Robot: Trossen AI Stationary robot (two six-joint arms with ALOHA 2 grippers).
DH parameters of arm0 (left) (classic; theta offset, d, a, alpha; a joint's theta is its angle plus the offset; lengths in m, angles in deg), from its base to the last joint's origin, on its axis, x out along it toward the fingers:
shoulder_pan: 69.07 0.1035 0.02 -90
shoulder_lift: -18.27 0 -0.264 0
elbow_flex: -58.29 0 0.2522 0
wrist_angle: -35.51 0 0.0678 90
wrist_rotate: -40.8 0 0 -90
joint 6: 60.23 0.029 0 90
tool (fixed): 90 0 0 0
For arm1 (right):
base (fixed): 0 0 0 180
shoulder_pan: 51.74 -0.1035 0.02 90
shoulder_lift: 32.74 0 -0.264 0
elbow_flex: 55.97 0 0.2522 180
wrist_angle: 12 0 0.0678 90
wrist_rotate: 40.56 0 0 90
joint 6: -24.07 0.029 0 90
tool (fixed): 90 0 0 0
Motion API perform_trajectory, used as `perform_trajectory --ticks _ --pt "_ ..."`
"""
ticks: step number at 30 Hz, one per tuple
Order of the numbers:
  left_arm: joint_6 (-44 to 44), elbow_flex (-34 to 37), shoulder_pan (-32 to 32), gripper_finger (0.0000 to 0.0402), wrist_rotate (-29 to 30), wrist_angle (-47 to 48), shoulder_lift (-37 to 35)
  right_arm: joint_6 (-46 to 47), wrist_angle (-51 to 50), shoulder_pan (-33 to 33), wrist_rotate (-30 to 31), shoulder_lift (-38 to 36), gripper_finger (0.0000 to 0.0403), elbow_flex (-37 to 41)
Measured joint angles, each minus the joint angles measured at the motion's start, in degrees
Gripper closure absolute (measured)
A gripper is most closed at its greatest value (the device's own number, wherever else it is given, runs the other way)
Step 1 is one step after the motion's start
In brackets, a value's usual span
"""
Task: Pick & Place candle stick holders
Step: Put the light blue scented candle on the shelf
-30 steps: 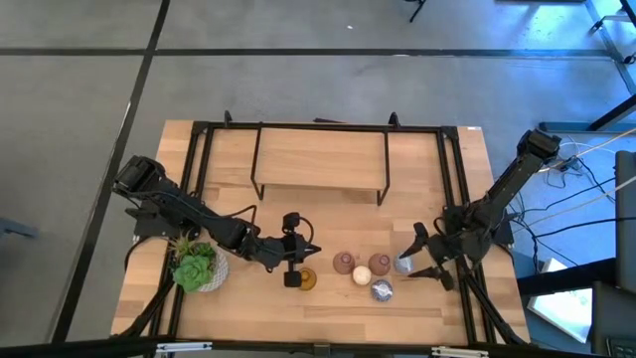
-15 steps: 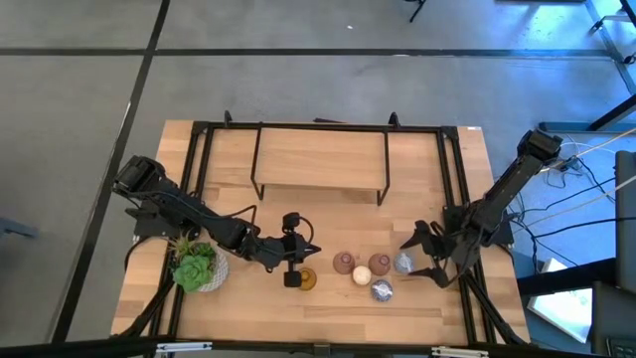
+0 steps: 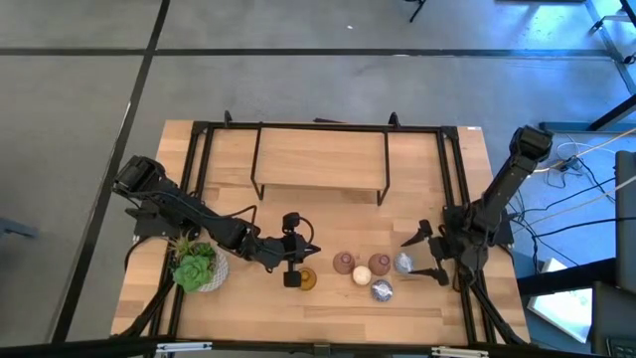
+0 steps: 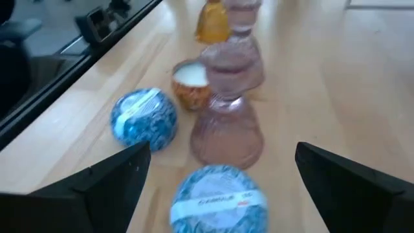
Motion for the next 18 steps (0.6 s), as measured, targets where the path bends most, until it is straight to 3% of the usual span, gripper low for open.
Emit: perform_trajectory --ticks 6,12,18 --pt "-0.4 0.0 0.0 0.04 0.0 0.0 0.0 4.9 -0.5 -0.6 -5.1 2.4 0.0016 0.0" --pt "-0.6 0.0 0.3 0.04 0.0 0.0 0.0 7.5 -1.5 -0.4 -5.6 5.8 0.0016 0.0" --pt "-0.6 0.0 0.2 0.04 0.0 0.0 0.0 8.6 0.1 3.3 -10.3 11.1 0.0016 0.0"
